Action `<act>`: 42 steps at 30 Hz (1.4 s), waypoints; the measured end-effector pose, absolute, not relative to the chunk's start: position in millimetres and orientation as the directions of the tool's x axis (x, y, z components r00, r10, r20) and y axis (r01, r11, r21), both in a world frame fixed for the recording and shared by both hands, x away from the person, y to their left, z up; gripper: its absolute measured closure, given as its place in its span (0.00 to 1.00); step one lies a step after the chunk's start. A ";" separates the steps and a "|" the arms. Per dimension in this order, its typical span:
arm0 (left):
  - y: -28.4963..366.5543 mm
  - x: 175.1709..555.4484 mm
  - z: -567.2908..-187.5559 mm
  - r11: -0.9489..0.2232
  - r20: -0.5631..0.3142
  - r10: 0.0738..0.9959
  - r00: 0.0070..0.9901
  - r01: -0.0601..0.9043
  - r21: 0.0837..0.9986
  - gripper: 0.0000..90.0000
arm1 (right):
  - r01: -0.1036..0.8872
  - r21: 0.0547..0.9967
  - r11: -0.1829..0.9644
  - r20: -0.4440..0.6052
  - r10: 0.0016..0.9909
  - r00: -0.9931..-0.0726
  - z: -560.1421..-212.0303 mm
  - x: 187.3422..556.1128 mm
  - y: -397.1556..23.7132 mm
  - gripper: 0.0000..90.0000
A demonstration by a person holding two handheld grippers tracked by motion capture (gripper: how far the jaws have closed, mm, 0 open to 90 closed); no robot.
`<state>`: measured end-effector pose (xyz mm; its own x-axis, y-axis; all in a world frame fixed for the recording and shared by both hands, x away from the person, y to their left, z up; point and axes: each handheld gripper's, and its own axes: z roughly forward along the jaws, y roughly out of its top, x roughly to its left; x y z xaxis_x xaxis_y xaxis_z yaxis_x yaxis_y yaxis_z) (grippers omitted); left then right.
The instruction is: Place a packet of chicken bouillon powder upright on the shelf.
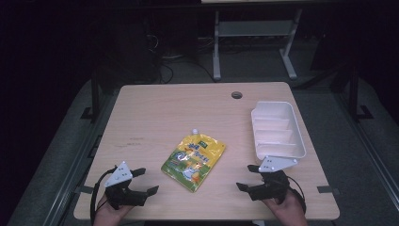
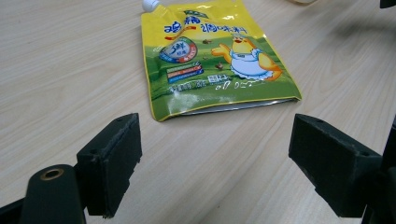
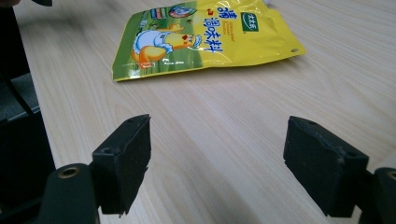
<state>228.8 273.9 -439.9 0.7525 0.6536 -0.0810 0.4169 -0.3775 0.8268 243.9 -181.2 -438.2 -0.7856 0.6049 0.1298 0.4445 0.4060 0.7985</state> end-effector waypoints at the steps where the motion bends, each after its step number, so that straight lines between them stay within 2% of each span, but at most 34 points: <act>1: 273.7 228.9 -439.6 -0.379 -0.080 0.653 0.753 0.417 0.826 0.18 | 0.445 0.798 0.405 0.129 0.607 -0.785 -438.0 243.9 -180.8 0.24; 5: 271.4 229.1 -437.1 -0.399 -0.056 0.651 0.757 0.404 0.823 0.22 | 0.471 0.801 0.370 0.170 0.614 -0.771 -433.9 244.1 -178.0 0.22; 10: 266.5 233.6 -435.7 -0.398 -0.070 0.645 0.761 0.412 0.819 0.25 | 0.468 0.798 0.379 0.157 0.619 -0.770 -427.7 246.8 -173.1 0.22; 17: 258.8 249.0 -431.7 -0.427 -0.073 0.623 0.779 0.417 0.802 0.35 | 0.491 0.793 0.361 0.178 0.633 -0.753 -413.3 266.7 -162.3 0.21; 26: 245.1 270.6 -426.6 -0.449 -0.068 0.608 0.791 0.414 0.792 0.51 | 0.510 0.766 0.391 0.158 0.654 -0.740 -386.9 307.1 -140.9 0.19; 34: 230.1 287.9 -436.2 -0.491 -0.073 0.602 0.796 0.440 0.752 0.66 | 0.554 0.723 0.413 0.170 0.671 -0.722 -378.3 348.5 -119.6 0.20; 42: 224.7 291.5 -444.3 -0.533 -0.061 0.598 0.799 0.453 0.714 0.71 | 0.617 0.647 0.448 0.191 0.689 -0.699 -389.6 379.4 -93.5 0.24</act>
